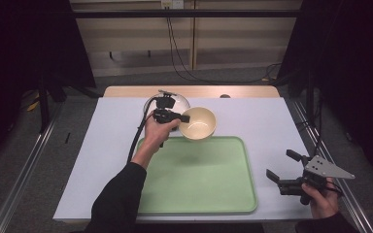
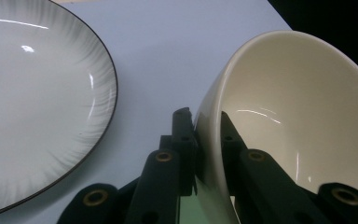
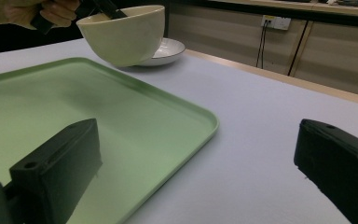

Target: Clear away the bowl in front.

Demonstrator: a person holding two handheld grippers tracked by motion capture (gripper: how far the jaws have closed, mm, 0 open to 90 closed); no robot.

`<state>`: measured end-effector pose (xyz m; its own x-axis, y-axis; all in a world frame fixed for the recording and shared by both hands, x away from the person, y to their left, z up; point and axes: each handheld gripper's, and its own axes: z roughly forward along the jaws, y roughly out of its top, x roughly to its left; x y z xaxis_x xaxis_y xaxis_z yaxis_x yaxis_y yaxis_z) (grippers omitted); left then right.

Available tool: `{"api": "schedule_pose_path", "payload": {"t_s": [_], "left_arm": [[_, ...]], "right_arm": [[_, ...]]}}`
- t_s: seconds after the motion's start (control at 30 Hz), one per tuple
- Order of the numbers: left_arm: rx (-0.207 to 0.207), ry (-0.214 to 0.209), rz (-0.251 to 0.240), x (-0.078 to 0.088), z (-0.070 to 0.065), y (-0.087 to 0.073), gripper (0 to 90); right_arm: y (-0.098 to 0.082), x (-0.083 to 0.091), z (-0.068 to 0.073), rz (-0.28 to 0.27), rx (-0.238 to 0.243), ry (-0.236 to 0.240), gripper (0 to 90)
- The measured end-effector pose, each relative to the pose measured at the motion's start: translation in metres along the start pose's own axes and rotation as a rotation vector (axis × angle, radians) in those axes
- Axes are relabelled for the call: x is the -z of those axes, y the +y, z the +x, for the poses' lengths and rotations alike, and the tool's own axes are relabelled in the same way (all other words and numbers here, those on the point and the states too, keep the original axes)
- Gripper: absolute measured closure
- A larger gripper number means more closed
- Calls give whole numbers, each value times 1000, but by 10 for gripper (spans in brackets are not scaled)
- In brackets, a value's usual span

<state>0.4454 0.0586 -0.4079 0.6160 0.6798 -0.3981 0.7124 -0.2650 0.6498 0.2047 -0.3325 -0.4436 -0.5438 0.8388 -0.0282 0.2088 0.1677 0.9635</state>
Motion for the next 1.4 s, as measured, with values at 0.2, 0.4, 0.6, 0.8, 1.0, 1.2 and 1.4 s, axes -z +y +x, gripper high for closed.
{"api": "schedule_pose_path", "payload": {"t_s": [0.2,0.4,0.6,0.8,1.0,1.2,1.4], "left_arm": [[-5,-22,12,-11,-11,-2,828],[-31,-28,31,-22,-26,2,828],[-39,-41,45,-35,-35,0,828],[-42,-54,65,-49,-43,0,828],[-37,-69,70,-60,-52,4,828],[-38,-69,78,-70,-59,5,828],[-55,-62,108,-82,-62,0,827]], "right_arm": [[0,1,0,4,-1,5,4],[0,0,0,1,2,2,4],[0,1,0,3,2,3,4],[0,0,1,3,0,7,4],[0,0,1,-2,-3,-1,4],[0,0,1,-3,0,-1,4],[-1,0,1,-6,-1,4,4]]}}
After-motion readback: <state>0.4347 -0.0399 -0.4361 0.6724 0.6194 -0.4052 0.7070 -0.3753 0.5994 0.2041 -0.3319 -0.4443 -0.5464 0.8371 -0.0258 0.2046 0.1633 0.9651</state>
